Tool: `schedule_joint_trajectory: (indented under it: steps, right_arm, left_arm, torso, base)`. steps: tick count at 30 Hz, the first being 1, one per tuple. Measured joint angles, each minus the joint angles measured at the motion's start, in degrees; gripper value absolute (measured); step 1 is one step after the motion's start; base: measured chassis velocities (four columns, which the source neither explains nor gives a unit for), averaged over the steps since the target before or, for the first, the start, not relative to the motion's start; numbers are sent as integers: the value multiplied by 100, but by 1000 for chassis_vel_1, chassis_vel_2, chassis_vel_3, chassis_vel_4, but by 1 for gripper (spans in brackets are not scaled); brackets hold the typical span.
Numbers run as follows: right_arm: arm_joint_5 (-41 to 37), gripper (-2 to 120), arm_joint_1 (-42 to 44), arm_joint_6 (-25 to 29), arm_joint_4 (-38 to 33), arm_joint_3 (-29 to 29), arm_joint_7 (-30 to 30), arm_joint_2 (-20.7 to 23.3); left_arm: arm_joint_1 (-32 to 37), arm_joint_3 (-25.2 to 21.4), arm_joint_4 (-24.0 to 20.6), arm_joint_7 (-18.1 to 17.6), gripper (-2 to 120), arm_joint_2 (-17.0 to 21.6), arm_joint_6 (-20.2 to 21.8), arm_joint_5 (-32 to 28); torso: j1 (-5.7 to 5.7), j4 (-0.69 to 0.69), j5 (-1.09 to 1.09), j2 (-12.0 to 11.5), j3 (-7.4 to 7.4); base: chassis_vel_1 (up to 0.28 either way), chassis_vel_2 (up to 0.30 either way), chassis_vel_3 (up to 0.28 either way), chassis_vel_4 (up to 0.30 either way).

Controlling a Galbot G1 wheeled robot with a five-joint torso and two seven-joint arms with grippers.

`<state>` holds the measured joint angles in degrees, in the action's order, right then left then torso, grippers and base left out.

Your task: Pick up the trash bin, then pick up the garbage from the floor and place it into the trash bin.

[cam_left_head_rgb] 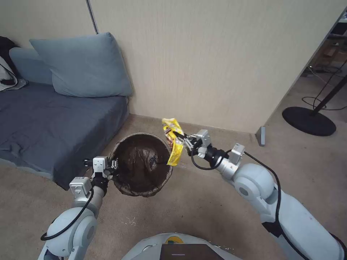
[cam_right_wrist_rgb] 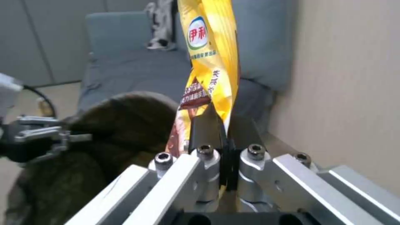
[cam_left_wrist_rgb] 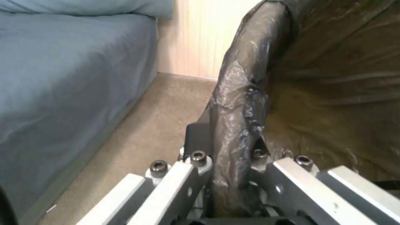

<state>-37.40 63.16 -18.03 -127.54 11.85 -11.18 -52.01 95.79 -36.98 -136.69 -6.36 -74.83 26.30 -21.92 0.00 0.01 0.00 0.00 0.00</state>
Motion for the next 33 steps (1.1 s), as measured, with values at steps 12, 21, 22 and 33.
schedule_joint_trajectory:
  steps: [12,21,22,33]
  right_arm:
    - [148,0,-700,-76,231,-1201,26,-91]
    - [494,0,-879,-47,513,-1762,100,-331]
    - [545,0,-901,-39,551,-1833,121,-378]
    - [896,10,-1153,-13,811,-2259,278,-692]
  left_arm:
    - [-1,8,19,19,2,42,13,-16]
    - [-8,5,11,29,2,63,23,-36]
    - [-4,5,4,31,2,58,24,-36]
    - [32,3,-87,36,2,26,34,-30]
  torso:
    - [0,-1,0,0,0]
    - [0,-1,0,0,0]
    - [0,-1,0,0,0]
    - [0,-1,-1,0,0]
  base:
    - [0,0,0,0]
    - [0,0,0,0]
    - [0,0,0,0]
    - [0,0,0,0]
